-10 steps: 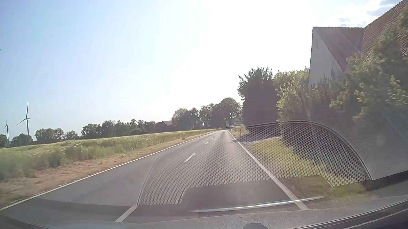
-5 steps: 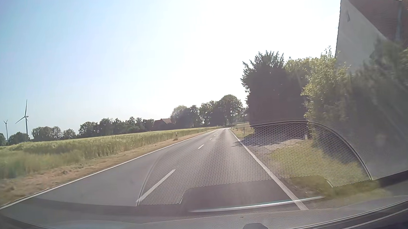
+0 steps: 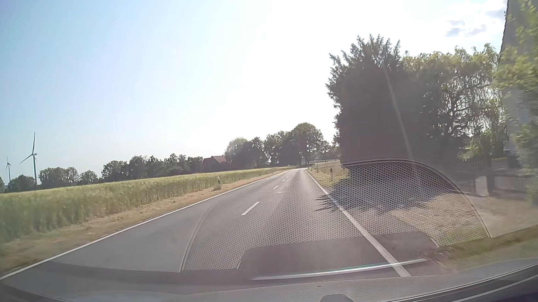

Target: Follow the waypoints while adhering to traffic rules and regulations

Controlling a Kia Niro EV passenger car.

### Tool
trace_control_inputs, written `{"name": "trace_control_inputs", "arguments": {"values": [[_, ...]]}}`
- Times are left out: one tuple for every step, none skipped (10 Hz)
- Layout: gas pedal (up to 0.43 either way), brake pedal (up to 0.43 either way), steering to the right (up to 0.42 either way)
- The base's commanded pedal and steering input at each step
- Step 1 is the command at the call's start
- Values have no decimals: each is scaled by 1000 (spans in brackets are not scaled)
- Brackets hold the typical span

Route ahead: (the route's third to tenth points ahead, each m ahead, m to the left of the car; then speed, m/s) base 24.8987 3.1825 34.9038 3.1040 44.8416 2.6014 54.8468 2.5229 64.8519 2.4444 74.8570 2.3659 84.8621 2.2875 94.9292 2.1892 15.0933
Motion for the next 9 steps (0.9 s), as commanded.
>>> {"name": "trace_control_inputs", "arguments": {"values": [[319,6,1],[319,6,1],[319,6,2],[319,6,3],[319,6,4],[319,6,4],[319,6,4],[319,6,4],[319,6,4]]}}
